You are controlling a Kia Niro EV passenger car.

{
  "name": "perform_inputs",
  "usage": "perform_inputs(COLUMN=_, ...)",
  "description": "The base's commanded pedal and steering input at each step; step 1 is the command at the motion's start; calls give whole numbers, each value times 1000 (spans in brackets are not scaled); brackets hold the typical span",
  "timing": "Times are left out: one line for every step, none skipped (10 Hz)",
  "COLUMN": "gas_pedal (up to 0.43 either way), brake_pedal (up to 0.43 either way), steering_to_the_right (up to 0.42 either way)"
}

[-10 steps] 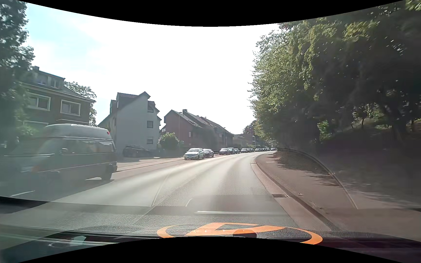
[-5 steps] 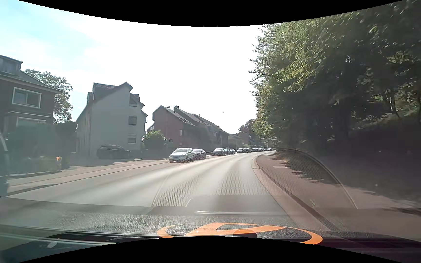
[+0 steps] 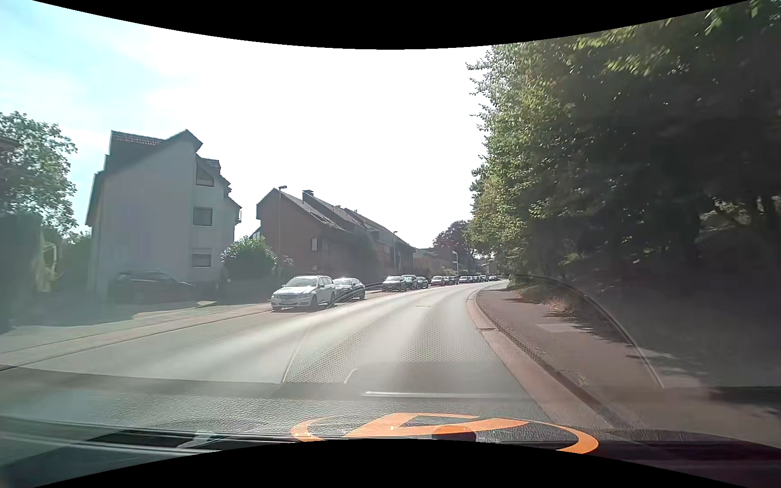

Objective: Follow the waypoints while adhering to traffic rules and regulations

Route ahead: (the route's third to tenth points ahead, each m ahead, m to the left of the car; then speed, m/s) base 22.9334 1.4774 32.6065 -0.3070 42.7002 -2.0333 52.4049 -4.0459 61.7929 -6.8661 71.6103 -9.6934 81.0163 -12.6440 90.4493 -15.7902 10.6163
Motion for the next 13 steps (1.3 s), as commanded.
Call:
perform_inputs(gas_pedal=118, brake_pedal=0, steering_to_the_right=20)
perform_inputs(gas_pedal=118, brake_pedal=0, steering_to_the_right=20)
perform_inputs(gas_pedal=118, brake_pedal=0, steering_to_the_right=20)
perform_inputs(gas_pedal=118, brake_pedal=0, steering_to_the_right=20)
perform_inputs(gas_pedal=118, brake_pedal=0, steering_to_the_right=20)
perform_inputs(gas_pedal=118, brake_pedal=0, steering_to_the_right=19)
perform_inputs(gas_pedal=118, brake_pedal=0, steering_to_the_right=18)
perform_inputs(gas_pedal=118, brake_pedal=0, steering_to_the_right=18)
perform_inputs(gas_pedal=118, brake_pedal=0, steering_to_the_right=18)
perform_inputs(gas_pedal=118, brake_pedal=0, steering_to_the_right=18)
perform_inputs(gas_pedal=118, brake_pedal=0, steering_to_the_right=19)
perform_inputs(gas_pedal=118, brake_pedal=0, steering_to_the_right=19)
perform_inputs(gas_pedal=118, brake_pedal=0, steering_to_the_right=19)
